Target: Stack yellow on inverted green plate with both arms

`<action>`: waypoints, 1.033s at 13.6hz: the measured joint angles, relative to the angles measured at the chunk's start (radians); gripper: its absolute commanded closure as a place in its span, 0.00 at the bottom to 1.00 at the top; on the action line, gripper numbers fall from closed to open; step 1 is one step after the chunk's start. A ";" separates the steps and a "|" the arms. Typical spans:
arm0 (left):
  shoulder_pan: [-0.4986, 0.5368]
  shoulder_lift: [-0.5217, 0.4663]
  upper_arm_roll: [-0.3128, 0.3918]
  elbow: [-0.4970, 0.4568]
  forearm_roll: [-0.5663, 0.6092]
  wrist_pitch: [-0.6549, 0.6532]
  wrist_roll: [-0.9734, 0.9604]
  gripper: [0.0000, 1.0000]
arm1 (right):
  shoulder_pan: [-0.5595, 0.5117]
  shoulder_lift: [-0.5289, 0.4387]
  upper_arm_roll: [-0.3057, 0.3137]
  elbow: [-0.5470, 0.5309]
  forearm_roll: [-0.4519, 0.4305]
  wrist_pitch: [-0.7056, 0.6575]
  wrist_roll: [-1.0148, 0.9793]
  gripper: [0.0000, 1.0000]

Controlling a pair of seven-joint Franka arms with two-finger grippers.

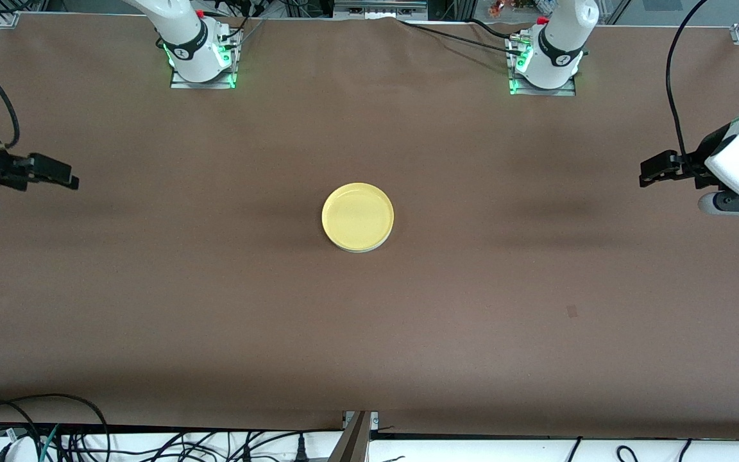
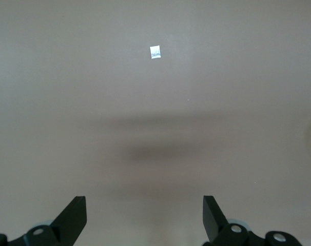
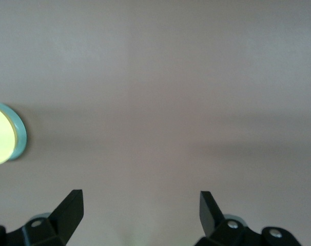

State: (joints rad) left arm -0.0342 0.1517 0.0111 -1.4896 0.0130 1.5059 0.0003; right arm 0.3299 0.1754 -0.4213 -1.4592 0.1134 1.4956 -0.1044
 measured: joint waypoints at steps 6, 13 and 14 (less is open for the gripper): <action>0.006 0.000 0.002 0.008 0.032 0.016 0.014 0.00 | -0.238 -0.042 0.248 -0.023 -0.036 -0.047 0.001 0.00; 0.005 0.000 0.002 0.009 0.034 0.024 0.020 0.00 | -0.263 -0.055 0.302 -0.030 -0.083 -0.063 0.034 0.00; 0.005 0.000 0.002 0.009 0.034 0.025 0.020 0.00 | -0.265 -0.056 0.302 -0.030 -0.091 -0.061 0.034 0.00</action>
State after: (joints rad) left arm -0.0287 0.1519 0.0133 -1.4804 0.0465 1.5305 0.0205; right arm 0.0645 0.1199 -0.1189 -1.4893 0.0227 1.4343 -0.0703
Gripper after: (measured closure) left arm 0.000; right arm 0.000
